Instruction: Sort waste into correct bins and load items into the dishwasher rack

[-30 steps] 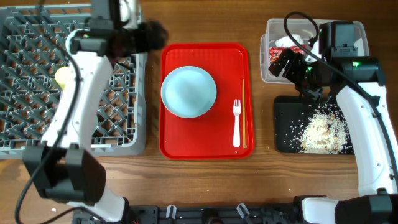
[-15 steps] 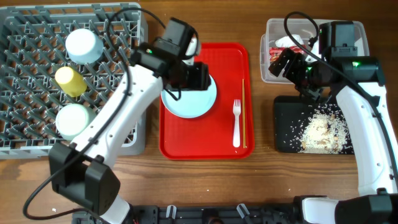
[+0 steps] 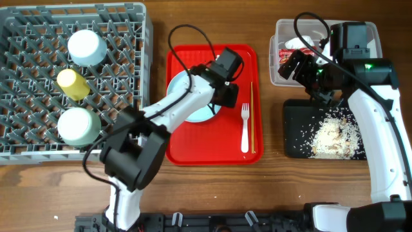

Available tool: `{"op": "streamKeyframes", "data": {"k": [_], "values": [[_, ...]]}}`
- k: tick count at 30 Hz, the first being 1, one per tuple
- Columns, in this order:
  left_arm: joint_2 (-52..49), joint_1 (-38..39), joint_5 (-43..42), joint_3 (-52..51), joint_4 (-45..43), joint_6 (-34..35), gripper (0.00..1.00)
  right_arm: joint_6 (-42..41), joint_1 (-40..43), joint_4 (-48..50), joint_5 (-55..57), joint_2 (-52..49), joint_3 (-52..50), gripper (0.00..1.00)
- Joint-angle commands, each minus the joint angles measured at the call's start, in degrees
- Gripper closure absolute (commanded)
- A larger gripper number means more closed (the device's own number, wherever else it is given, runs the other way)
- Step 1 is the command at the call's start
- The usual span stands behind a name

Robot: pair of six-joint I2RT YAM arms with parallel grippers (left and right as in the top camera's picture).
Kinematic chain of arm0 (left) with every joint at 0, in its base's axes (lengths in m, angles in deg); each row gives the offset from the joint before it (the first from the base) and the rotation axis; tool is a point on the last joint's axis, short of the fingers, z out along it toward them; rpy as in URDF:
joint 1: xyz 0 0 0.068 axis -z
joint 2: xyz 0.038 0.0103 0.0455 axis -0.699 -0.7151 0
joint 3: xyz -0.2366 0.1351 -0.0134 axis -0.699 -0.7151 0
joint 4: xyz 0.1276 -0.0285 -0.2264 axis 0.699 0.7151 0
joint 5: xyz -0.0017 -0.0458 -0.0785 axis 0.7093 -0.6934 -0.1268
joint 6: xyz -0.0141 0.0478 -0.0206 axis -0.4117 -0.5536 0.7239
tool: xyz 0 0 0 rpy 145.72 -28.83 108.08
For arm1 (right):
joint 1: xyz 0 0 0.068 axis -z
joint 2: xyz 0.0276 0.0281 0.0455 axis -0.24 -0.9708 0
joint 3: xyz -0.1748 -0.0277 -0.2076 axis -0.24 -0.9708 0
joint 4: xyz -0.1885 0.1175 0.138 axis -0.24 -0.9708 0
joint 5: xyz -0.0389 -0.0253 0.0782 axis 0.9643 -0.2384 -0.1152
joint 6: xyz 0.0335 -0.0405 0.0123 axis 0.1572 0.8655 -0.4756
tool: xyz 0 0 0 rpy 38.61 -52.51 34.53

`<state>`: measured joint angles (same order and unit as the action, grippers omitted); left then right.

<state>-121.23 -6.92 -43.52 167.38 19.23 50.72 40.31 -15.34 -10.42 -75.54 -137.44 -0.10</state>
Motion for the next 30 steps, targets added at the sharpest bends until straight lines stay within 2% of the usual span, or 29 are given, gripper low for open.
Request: {"op": "streamKeyframes", "data": {"k": [1,2,4,9,10,14,19,25,30], "values": [[-2.5,2.6,8.3,-0.5,-0.8,-3.5,0.48,-0.3,-0.1,0.1,-0.5,0.4,1.0,0.00],[-3.0,3.1,10.5,-0.5,-0.8,-3.5,0.51,-0.3,-0.1,0.1,-0.5,0.4,1.0,0.00],[-3.7,4.0,13.6,-0.5,-0.8,-3.5,0.52,-0.3,-0.1,0.1,-0.5,0.4,1.0,0.00],[-5.5,4.2,14.2,-0.5,-0.6,-3.5,0.53,-0.3,-0.1,0.1,-0.5,0.4,1.0,0.00],[-6.3,4.2,14.2,-0.5,-0.3,-3.5,0.61,-0.3,-0.1,0.1,-0.5,0.4,1.0,0.00],[-8.0,4.5,14.2,-0.5,0.5,-3.5,0.65,-0.3,-0.1,0.1,-0.5,0.4,1.0,0.00],[-8.1,4.5,16.3,-0.5,-0.1,-3.5,0.96,-0.3,-0.1,0.1,-0.5,0.4,1.0,0.00],[-8.0,5.8,29.2,-0.5,-0.2,-3.6,0.96,-0.3,-0.1,0.1,-0.5,0.4,1.0,0.00],[-7.6,10.3,46.0,0.4,0.0,-3.6,0.96,-0.3,-0.1,0.1,-0.5,0.4,1.0,0.00]]}}
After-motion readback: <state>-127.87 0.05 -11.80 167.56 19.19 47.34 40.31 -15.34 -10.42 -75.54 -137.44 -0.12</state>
